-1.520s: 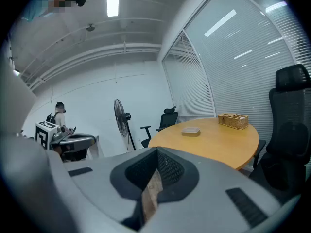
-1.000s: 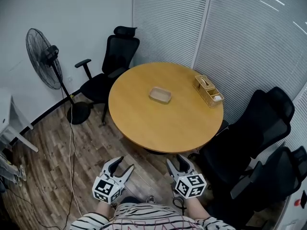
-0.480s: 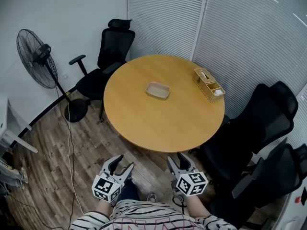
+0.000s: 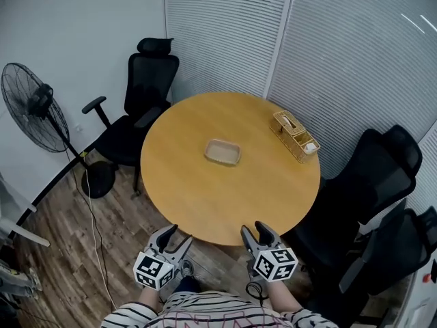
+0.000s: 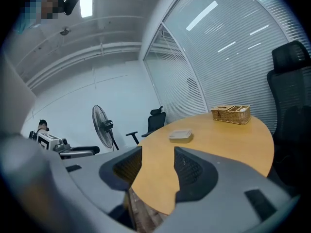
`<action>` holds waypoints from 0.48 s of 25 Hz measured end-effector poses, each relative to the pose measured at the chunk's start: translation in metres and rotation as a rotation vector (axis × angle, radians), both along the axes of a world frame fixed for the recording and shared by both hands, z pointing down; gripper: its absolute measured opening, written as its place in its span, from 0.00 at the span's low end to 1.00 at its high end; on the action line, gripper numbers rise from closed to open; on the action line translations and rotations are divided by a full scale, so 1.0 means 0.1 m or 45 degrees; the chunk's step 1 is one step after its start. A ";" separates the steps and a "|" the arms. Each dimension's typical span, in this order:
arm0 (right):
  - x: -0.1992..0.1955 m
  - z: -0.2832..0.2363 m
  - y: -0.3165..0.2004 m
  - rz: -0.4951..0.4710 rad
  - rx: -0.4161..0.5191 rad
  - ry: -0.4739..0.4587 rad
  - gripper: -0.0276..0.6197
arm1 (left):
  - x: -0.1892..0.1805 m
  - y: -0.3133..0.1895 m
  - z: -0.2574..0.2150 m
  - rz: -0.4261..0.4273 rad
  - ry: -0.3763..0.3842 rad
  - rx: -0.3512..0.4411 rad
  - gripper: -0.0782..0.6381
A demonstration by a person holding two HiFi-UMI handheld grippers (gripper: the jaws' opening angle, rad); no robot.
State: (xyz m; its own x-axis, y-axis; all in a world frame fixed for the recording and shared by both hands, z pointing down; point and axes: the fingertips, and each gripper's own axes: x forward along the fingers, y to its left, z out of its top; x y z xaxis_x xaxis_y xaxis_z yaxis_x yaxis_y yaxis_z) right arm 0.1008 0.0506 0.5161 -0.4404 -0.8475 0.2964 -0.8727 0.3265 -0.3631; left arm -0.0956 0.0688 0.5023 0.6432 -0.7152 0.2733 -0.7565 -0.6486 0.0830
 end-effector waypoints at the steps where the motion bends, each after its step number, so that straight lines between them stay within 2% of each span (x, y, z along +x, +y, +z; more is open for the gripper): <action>1: -0.06 -0.01 -0.11 0.018 -0.003 0.003 0.36 | -0.06 -0.13 -0.01 0.015 0.002 -0.001 0.38; 12: -0.60 0.02 -1.07 0.241 -0.008 -0.019 0.36 | -0.74 -1.34 0.05 0.174 0.012 -0.018 0.38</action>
